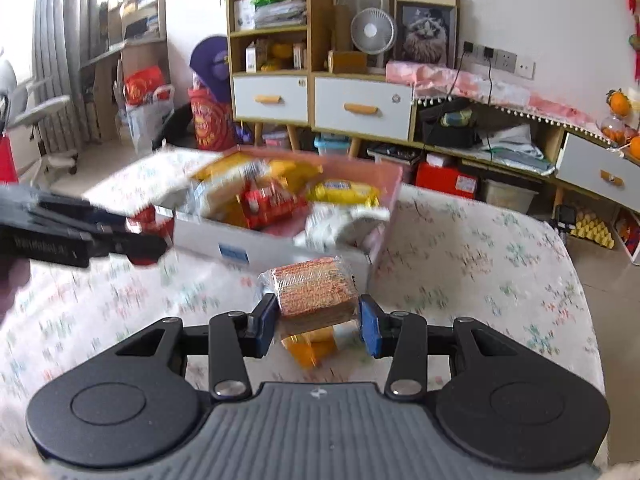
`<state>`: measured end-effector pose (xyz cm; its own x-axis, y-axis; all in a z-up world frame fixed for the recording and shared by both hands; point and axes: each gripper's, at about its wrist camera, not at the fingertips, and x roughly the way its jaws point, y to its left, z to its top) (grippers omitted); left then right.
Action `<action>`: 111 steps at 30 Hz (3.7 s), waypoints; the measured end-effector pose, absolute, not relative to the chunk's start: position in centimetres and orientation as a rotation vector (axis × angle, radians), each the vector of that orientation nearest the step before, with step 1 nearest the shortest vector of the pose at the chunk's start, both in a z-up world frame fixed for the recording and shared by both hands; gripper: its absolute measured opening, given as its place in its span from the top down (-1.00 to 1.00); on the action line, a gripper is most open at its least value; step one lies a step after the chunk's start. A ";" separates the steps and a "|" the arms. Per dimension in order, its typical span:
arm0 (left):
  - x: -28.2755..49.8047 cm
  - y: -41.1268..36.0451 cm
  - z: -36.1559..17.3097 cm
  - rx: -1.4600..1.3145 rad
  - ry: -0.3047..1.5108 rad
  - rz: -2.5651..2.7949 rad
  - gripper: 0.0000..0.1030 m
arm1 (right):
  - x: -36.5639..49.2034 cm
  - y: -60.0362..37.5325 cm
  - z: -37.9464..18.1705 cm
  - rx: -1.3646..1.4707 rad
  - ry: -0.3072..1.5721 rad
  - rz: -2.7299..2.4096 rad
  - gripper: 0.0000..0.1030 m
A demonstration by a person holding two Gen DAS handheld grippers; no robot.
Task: Organize snacks
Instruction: 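Carry both held snacks over the pink box, then open the left tool to drop the red candy packet while the right tool releases the pink wafer, then withdraw both open tools from the box toward the two loose packets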
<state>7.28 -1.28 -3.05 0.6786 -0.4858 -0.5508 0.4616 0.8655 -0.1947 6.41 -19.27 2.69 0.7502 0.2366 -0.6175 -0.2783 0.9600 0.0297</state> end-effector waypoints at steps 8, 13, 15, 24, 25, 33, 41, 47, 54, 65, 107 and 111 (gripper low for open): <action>8.7 -2.8 -1.8 -0.094 0.597 -0.556 0.15 | 9.8 -19.2 3.1 0.035 0.658 0.245 0.23; 10.0 -3.7 -1.2 -0.097 0.579 -0.533 0.15 | 11.6 -20.2 3.0 0.104 0.656 0.198 0.22; 10.7 -4.0 -1.2 -0.085 0.573 -0.532 0.15 | 12.2 -20.5 2.7 0.128 0.662 0.183 0.22; 14.3 -5.8 -1.1 -0.074 0.555 -0.569 0.15 | 15.1 -21.6 2.3 0.239 0.680 0.159 0.22; 14.8 -6.1 -1.1 -0.070 0.552 -0.573 0.15 | 15.3 -21.7 2.3 0.263 0.678 0.170 0.22; 17.2 -8.3 -2.4 0.003 0.567 -0.567 0.14 | 16.5 -23.0 1.7 0.397 0.692 0.185 0.22; 18.1 -10.1 -3.2 0.113 0.570 -0.565 0.14 | 17.5 -23.6 0.8 0.473 0.713 0.174 0.22; 18.8 -10.7 -3.5 0.150 0.572 -0.550 0.12 | 17.7 -24.0 0.7 0.502 0.710 0.163 0.20; 18.1 -10.9 -3.9 0.171 0.538 -0.519 -0.44 | 17.5 -24.3 0.9 0.522 0.705 0.163 -0.15; 15.8 -10.4 -2.4 0.142 0.563 -0.504 -0.76 | 16.4 -24.7 2.1 0.475 0.698 0.150 -0.51; 5.9 -6.2 -6.0 0.176 0.870 -0.425 -0.96 | 8.6 -20.5 -1.5 -0.005 0.861 0.064 -0.99; 6.0 -6.3 -6.7 0.191 0.847 -0.457 -0.96 | 9.2 -19.7 -2.2 -0.027 0.879 0.051 -0.99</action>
